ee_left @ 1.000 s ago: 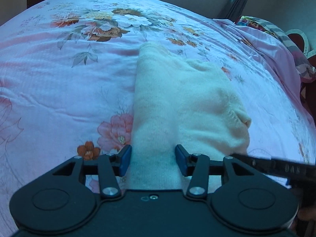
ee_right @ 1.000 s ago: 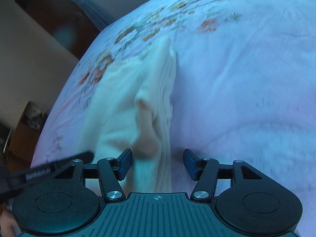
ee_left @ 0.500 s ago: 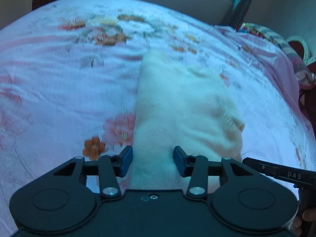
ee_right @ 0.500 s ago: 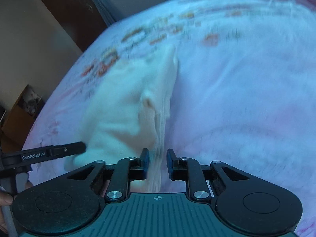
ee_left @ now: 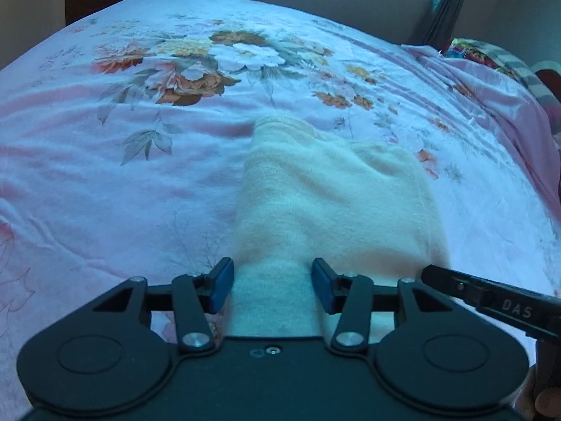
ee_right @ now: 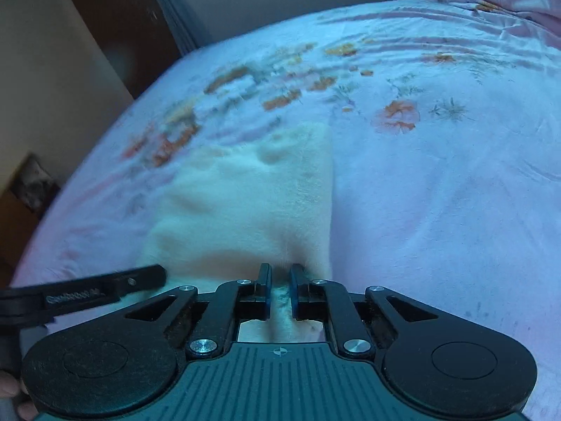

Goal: Fold small clothes

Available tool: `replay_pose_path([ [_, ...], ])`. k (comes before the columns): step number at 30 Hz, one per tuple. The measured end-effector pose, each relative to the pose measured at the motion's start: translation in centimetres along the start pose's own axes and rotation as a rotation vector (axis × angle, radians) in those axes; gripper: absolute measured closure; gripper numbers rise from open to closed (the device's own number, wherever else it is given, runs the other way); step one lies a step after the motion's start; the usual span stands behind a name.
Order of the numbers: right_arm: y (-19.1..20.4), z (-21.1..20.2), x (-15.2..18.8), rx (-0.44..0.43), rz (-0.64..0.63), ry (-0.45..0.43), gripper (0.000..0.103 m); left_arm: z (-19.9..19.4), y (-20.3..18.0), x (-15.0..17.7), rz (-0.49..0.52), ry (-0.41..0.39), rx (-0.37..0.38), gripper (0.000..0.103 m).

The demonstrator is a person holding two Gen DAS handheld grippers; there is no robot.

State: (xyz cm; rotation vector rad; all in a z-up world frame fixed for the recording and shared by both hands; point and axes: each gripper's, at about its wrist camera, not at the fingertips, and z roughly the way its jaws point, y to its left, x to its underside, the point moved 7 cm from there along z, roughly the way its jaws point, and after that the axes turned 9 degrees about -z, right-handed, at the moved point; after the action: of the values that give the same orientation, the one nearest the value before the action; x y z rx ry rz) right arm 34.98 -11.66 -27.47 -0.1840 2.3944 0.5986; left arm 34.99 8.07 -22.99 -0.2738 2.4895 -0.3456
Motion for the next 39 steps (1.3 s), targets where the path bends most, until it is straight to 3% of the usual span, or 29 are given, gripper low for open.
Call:
replay_pose_path([
  [3, 1.2, -3.1, 0.6, -0.023, 0.002, -0.039, 0.089, -2.4, -0.3, 0.9, 0.04, -0.017, -0.031, 0.059],
  [5, 1.7, -5.1, 1.7, -0.034, -0.001, -0.055, 0.073, -3.8, -0.5, 1.7, 0.056, -0.024, -0.053, 0.058],
  [6, 2.0, -6.0, 2.3, -0.029, -0.001, -0.062, 0.056, -4.6, -0.6, 2.1, 0.062, -0.03, -0.063, 0.058],
  [7, 2.2, -6.8, 2.8, -0.019, -0.001, -0.065, 0.049, -5.3, -0.7, 2.5, 0.065, -0.032, -0.06, 0.057],
  [11, 2.8, -9.6, 5.4, -0.02, 0.004, -0.044, 0.049, -8.6, -1.5, 4.0, 0.071, -0.044, -0.081, 0.054],
  [13, 3.1, -11.3, 6.4, -0.036, 0.009, -0.042, 0.049, -10.6, -2.0, 4.7, 0.082, -0.07, -0.102, 0.035],
  [14, 3.4, -12.2, 6.9, -0.046, 0.008, -0.038, 0.046, -11.6, -2.3, 5.0, 0.089, -0.09, -0.104, 0.032],
  [16, 4.0, -14.0, 7.8, -0.067, 0.001, -0.043, 0.021, -13.8, -3.1, 5.8, 0.116, -0.13, -0.108, 0.023],
  [17, 4.3, -15.0, 8.3, -0.074, -0.007, -0.052, 0.017, -14.8, -3.6, 6.3, 0.133, -0.143, -0.111, 0.02],
  [26, 6.0, -22.4, 11.4, -0.098, -0.015, -0.133, 0.005, -21.6, -5.8, 10.5, 0.148, -0.201, -0.084, 0.002],
  [28, 6.3, -24.0, 11.9, -0.095, -0.019, -0.153, 0.0, -23.0, -5.9, 11.4, 0.15, -0.223, -0.115, 0.002],
  [35, 8.0, -29.0, 14.1, -0.082, -0.054, -0.208, 0.0, -27.4, -6.1, 15.0, 0.177, -0.285, -0.195, 0.001],
  [39, 9.0, -31.7, 15.2, -0.064, -0.116, -0.254, 0.0, -30.4, -7.1, 17.0, 0.212, -0.338, -0.186, 0.001],
])
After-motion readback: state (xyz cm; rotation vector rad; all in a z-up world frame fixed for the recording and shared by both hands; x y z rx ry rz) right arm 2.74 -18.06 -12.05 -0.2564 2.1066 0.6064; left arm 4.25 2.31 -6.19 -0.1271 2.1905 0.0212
